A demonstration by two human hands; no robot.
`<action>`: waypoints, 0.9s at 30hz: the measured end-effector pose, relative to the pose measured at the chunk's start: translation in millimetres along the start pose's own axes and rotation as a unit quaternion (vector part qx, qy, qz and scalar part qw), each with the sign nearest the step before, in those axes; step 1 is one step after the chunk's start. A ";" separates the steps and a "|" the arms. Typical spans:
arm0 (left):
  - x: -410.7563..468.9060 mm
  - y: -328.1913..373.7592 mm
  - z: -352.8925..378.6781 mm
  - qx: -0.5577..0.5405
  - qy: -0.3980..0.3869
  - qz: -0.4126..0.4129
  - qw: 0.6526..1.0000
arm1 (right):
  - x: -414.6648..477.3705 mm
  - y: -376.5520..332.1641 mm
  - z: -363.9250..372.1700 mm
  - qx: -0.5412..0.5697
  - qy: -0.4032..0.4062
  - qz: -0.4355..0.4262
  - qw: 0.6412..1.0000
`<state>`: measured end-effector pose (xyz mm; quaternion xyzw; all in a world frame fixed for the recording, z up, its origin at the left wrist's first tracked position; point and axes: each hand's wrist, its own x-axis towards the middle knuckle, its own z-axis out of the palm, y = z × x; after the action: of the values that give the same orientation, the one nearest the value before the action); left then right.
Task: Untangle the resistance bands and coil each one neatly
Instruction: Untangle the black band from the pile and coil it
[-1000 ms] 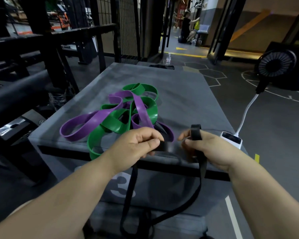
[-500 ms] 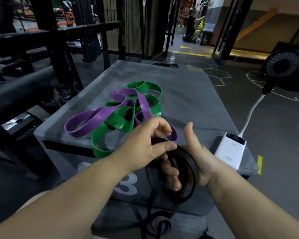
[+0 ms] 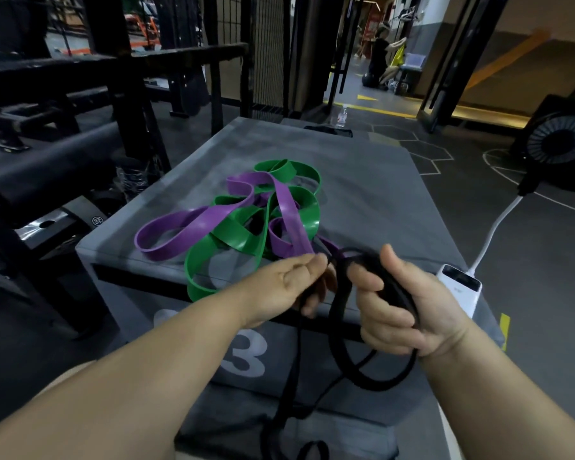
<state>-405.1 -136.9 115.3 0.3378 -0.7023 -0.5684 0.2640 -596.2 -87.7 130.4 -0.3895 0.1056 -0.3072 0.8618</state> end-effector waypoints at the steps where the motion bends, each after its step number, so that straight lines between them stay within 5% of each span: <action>1: 0.8 1.5 1.0 -0.035 0.012 0.019 0.999 | -3.1 0.3 -1.9 -0.029 0.009 0.002 1.000; 4: 1.0 8.5 -4.5 -0.081 0.035 0.077 0.993 | -7.7 6.2 -8.9 -0.124 0.042 0.034 0.991; 9: 4.0 6.6 2.0 0.032 0.004 0.163 0.986 | -0.6 15.4 -10.4 -0.114 0.045 0.071 0.990; 13: 7.4 1.6 6.1 -0.009 0.048 0.156 0.987 | 6.0 11.7 -0.7 -0.062 0.076 0.077 0.992; 19: 2.2 -1.9 9.5 -0.060 0.003 0.083 0.995 | 8.3 5.2 -0.1 -0.034 0.065 0.086 0.994; 23: 2.3 6.7 11.2 -0.135 0.023 0.134 0.981 | 6.7 6.2 0.7 -0.133 0.157 0.106 0.973; 27: 4.1 5.1 6.9 -0.121 0.052 0.168 0.977 | 4.9 4.2 3.2 -0.213 0.162 0.098 0.959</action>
<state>-413.9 -135.2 118.7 0.2092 -0.6603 -0.5783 0.4310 -589.1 -86.6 129.7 -0.4974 0.3441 -0.2507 0.7559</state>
